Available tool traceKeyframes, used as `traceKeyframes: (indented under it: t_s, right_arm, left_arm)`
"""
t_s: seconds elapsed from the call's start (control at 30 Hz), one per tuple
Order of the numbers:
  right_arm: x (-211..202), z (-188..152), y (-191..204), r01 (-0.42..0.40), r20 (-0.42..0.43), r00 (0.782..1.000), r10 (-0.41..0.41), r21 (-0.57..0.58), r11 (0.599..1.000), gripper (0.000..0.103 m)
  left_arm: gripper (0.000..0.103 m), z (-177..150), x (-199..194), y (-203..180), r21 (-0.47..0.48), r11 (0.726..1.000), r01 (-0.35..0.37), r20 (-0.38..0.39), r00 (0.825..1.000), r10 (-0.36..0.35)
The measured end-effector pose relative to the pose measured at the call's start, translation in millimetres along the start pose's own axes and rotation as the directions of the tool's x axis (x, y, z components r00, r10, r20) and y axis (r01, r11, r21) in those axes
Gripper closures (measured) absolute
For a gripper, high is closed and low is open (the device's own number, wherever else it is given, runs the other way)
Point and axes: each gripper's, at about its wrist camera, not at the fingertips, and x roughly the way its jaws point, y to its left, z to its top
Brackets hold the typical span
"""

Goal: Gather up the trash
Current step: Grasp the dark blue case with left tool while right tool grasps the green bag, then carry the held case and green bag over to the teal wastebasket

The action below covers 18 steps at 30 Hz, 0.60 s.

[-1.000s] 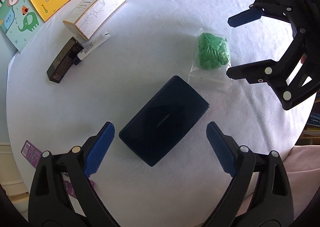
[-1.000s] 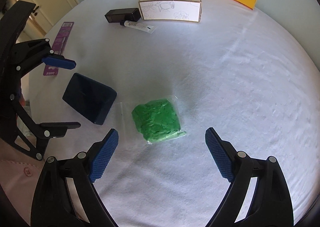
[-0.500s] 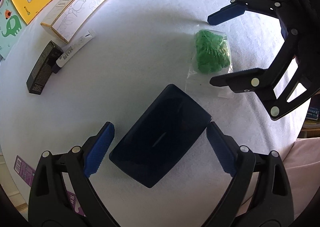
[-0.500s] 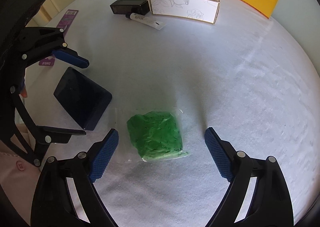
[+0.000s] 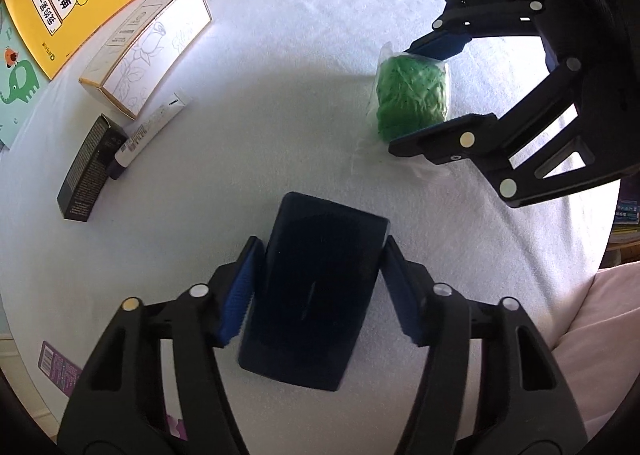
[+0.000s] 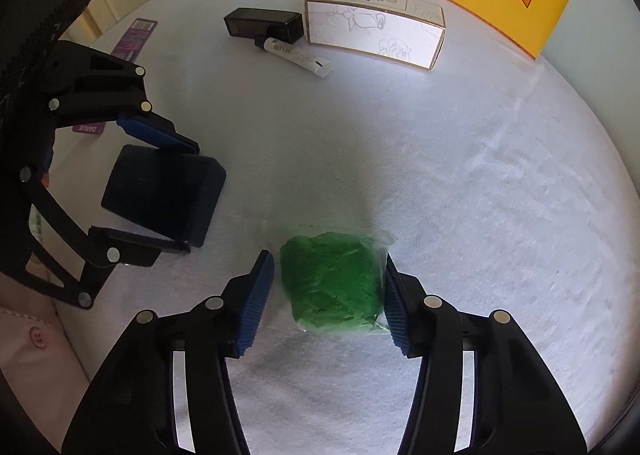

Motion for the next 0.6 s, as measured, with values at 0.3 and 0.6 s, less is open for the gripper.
traceKeyframes:
  t_s: [0.3,0.6]
  right_arm:
    - [-17,4,-11,-0.019,0.015,1.0,0.019,0.061,0.998,0.067]
    - [-40,4,-10,-0.034,0.054,0.998,0.03,0.072,0.997,0.077]
  left_arm:
    - [0.049,-2,-12,6,-0.062,0.997,-0.038,0.021,0.999,0.039]
    - [0.05,-14,-38,3,-0.127,0.988,-0.083,0.065,0.994,0.092]
